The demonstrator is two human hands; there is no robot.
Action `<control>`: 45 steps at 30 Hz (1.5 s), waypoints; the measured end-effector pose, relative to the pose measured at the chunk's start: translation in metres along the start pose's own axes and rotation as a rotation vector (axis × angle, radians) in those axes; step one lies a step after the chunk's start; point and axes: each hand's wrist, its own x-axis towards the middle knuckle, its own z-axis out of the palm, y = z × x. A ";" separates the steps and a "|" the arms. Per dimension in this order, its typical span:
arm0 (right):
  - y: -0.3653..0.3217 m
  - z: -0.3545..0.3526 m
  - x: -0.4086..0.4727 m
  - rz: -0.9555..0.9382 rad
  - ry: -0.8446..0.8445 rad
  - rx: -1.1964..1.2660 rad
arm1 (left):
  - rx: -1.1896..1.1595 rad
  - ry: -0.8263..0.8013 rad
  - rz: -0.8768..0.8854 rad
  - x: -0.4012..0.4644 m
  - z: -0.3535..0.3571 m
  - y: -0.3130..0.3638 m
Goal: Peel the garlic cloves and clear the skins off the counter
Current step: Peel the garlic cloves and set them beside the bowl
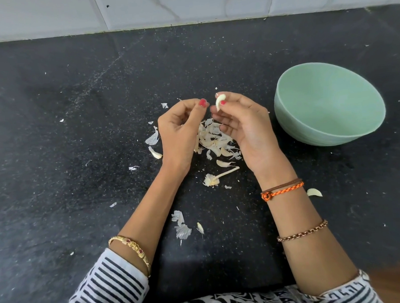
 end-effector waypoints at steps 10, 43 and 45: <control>0.003 -0.002 0.001 -0.083 0.035 -0.118 | 0.050 -0.024 0.096 0.001 -0.001 -0.005; 0.019 -0.006 0.009 -0.457 0.142 -0.523 | 0.298 -0.094 0.155 0.004 -0.006 -0.007; 0.020 -0.006 0.010 -0.487 0.160 -0.568 | 0.288 -0.088 0.136 0.003 -0.005 -0.006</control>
